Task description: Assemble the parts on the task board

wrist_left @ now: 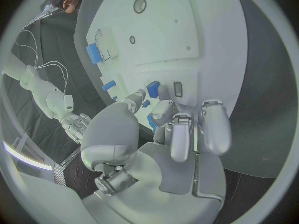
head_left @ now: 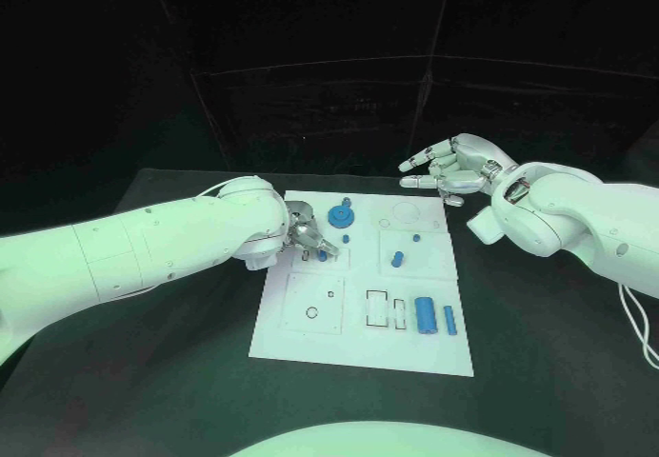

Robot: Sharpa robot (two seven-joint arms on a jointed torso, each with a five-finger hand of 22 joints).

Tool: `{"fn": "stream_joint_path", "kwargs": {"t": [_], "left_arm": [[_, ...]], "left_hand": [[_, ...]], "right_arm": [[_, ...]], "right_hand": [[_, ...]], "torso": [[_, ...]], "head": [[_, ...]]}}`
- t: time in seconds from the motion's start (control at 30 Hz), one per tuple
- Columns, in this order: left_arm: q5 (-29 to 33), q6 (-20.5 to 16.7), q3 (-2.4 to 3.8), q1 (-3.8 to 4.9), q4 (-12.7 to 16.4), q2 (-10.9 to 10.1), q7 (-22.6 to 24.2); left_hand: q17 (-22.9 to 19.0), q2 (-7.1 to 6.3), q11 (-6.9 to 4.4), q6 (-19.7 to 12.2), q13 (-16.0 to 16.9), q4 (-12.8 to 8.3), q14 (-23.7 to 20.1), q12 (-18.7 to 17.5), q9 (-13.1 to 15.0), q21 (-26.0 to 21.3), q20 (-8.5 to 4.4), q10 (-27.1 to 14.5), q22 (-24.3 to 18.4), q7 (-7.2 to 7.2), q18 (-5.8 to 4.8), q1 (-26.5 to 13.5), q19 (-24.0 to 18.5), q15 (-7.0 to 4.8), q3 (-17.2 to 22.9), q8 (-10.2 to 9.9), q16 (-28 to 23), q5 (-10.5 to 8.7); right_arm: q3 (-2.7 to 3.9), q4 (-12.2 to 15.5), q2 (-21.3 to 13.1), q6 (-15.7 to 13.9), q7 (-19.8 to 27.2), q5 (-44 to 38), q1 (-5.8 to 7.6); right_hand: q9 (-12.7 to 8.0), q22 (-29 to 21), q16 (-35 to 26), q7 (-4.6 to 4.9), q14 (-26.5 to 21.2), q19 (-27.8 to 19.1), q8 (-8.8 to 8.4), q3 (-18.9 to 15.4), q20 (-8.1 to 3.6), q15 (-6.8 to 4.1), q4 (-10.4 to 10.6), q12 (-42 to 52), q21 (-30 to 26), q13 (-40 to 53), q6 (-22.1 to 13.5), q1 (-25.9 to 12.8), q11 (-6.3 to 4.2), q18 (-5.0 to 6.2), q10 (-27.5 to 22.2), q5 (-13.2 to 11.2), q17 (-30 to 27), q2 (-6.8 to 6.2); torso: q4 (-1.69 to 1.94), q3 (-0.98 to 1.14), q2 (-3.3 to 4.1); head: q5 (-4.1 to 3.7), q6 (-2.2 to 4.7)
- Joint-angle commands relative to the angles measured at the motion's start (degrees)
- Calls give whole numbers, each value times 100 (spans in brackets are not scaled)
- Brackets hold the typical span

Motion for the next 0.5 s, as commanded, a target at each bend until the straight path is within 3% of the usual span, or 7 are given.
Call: {"fn": "stream_joint_path", "kwargs": {"t": [0.03, 0.13, 0.33, 0.5], "left_arm": [[-26, -74, 2, 11, 35, -28, -9], [-27, -176, 6, 19, 93, -72, 30], [-27, -300, 35, 50, 227, -173, 89], [-27, -186, 186, 93, 353, -298, 119]], "left_hand": [[1509, 9, -11, 51, 12, 80, 596, 34, 10, 15, -9, 24, 10, -4, -41, -41, 32, -39, -224, -13, 18, -49], [1509, -38, -25, 58, 32, 223, 596, 46, 18, 20, -26, 34, 27, -22, -46, -84, 38, -63, -531, -16, 18, -66], [1509, -17, -36, 54, 32, 348, 596, 41, 27, 11, -44, 32, 24, -32, -45, -38, 35, -77, -773, -23, 18, -66], [1509, 97, -9, -51, -87, 387, 596, -58, 14, -85, -39, -45, -97, 3, -22, 241, -25, -65, -987, -92, 18, -62]], "right_arm": [[4, 1, 6, 28, 29, -3, 13], [4, -11, 13, 26, 31, -3, 13], [4, -31, 24, 30, 36, -3, 12], [4, -59, 25, 32, 40, -3, 12]], "right_hand": [[-6, -5, -27, 13, 353, -37, 34, -37, -2, -5, -2, -16, -19, -5, -38, 0, 3, 7, -18, 38, 268, 57], [-7, -18, -30, 13, 352, -42, 38, -47, -2, -5, 3, -36, -27, -34, -41, -10, 4, 9, -38, 38, 263, 56], [-7, -20, -30, 13, 352, -43, 39, -49, -2, -5, 4, -37, -28, -34, -41, -12, 4, 10, -39, 38, 263, 56], [-7, -23, -31, 13, 352, -44, 41, -54, -2, -5, 7, -38, -30, -36, -43, -17, 4, 10, -40, 38, 263, 56]], "torso": [[6, -3, -3], [7, -4, -2], [4, -4, -4], [7, -4, -5]], "head": [[-7, 2], [-11, 3], [-15, 15], [-25, 30]]}}
